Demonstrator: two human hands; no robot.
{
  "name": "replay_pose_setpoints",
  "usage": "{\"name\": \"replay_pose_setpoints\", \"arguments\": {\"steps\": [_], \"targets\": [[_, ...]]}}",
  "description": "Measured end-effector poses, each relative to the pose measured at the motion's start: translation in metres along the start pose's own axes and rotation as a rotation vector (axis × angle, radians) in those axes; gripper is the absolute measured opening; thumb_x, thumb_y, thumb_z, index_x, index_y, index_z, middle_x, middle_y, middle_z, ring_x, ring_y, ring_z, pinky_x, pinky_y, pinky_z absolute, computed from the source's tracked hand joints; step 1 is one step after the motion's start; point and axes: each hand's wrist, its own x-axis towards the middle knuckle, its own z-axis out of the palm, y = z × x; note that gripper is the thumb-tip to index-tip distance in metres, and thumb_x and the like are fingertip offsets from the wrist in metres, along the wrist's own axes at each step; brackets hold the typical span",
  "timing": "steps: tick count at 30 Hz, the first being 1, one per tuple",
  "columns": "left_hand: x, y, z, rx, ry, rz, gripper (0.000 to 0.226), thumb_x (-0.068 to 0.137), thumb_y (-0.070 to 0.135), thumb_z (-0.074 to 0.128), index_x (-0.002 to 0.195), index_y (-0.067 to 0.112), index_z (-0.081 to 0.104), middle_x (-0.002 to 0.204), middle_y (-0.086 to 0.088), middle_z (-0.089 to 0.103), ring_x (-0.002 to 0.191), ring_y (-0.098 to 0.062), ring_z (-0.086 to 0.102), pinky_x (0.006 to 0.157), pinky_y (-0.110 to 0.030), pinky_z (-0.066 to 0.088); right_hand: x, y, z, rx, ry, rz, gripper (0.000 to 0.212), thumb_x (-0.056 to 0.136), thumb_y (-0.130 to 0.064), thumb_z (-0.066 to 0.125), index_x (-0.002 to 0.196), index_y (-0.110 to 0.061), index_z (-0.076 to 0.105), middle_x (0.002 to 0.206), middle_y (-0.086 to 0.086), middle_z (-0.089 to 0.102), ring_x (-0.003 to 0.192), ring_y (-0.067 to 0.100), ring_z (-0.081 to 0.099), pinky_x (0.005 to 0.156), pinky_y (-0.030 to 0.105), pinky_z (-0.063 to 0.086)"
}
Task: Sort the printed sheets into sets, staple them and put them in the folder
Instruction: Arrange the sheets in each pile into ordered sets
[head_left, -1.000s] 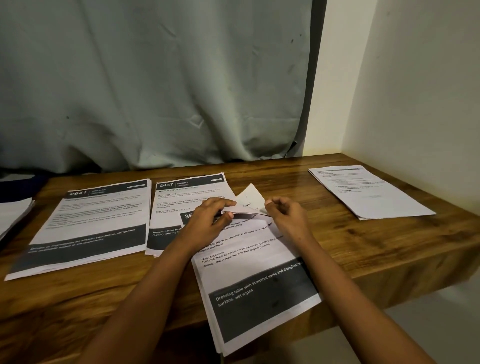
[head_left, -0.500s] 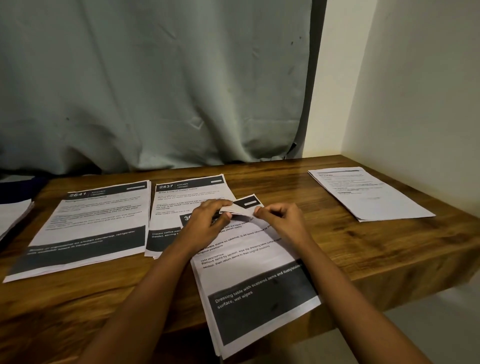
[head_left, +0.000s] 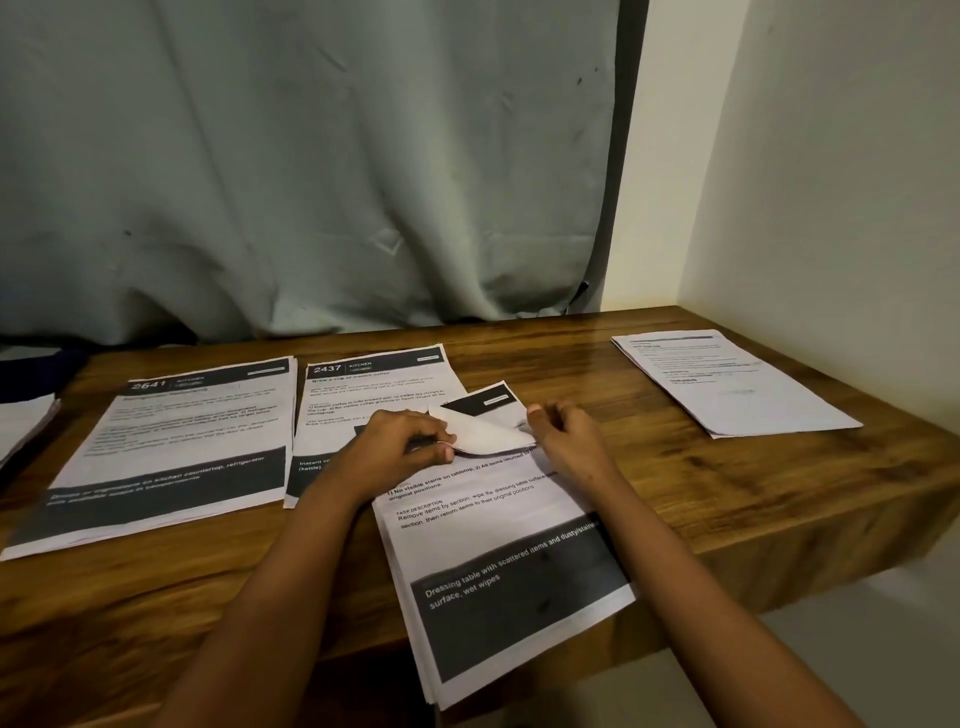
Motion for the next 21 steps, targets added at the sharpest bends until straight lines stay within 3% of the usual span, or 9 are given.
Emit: {"name": "replay_pose_setpoints", "arguments": {"steps": [3,8,12,14,17,19,21], "targets": [[-0.001,0.0,-0.001,0.004,0.015,-0.001,0.025,0.084,0.037,0.07,0.107,0.028,0.072,0.125,0.004,0.063,0.114,-0.013,0.055,0.097,-0.035,0.047,-0.001,-0.004,-0.001,0.063,0.005,0.04,0.018,0.096,-0.031,0.053,0.104,-0.017,0.062,0.092,-0.008,0.066,0.091,0.012,0.063,0.081,0.03,0.05],[-0.002,-0.002,-0.001,-0.016,0.016,-0.012,0.026,0.084,0.039,0.069,0.107,0.029,0.072,0.124,0.005,0.064,0.112,-0.012,0.056,0.097,-0.038,0.047,-0.004,-0.01,-0.003,0.091,0.016,0.009,0.02,0.093,-0.033,0.058,0.097,-0.014,0.066,0.088,-0.004,0.067,0.082,0.011,0.062,0.063,0.019,0.044],[-0.001,0.001,-0.001,-0.034,0.059,-0.023,0.027,0.088,0.037,0.066,0.114,0.03,0.068,0.122,0.004,0.064,0.112,-0.01,0.055,0.097,-0.033,0.047,-0.008,-0.013,-0.005,0.155,-0.066,-0.08,0.043,0.071,-0.052,0.073,0.09,-0.013,0.07,0.086,0.005,0.071,0.08,0.021,0.066,0.07,0.03,0.053],[-0.002,0.004,0.0,-0.059,0.086,-0.022,0.031,0.089,0.035,0.064,0.12,0.033,0.062,0.124,0.004,0.063,0.113,-0.01,0.056,0.098,-0.036,0.048,-0.01,-0.014,-0.006,0.151,-0.135,-0.096,0.053,0.056,-0.051,0.078,0.09,-0.011,0.068,0.087,0.005,0.07,0.077,0.017,0.063,0.067,0.028,0.052],[-0.004,0.011,0.001,-0.125,0.108,-0.049,0.055,0.089,0.034,0.065,0.138,0.034,0.04,0.136,0.003,0.055,0.122,-0.013,0.052,0.103,-0.039,0.045,-0.008,-0.011,-0.006,0.058,-0.217,-0.084,0.06,0.046,-0.05,0.087,0.092,-0.02,0.064,0.091,0.001,0.07,0.083,0.018,0.065,0.069,0.035,0.056],[-0.005,0.014,0.002,-0.147,0.117,-0.066,0.071,0.087,0.04,0.066,0.145,0.034,0.027,0.14,0.003,0.05,0.125,-0.015,0.05,0.103,-0.038,0.044,-0.006,-0.007,-0.005,-0.028,-0.201,-0.082,0.048,0.059,-0.04,0.086,0.097,-0.026,0.061,0.098,-0.002,0.069,0.088,0.019,0.067,0.074,0.044,0.057],[-0.007,0.018,0.003,-0.118,0.108,-0.077,0.076,0.086,0.046,0.064,0.148,0.033,0.021,0.143,0.002,0.046,0.126,-0.016,0.049,0.101,-0.037,0.044,-0.003,-0.003,-0.003,-0.029,-0.162,-0.054,0.029,0.081,-0.02,0.072,0.108,-0.021,0.06,0.106,-0.002,0.069,0.091,0.02,0.068,0.076,0.048,0.058]]}}
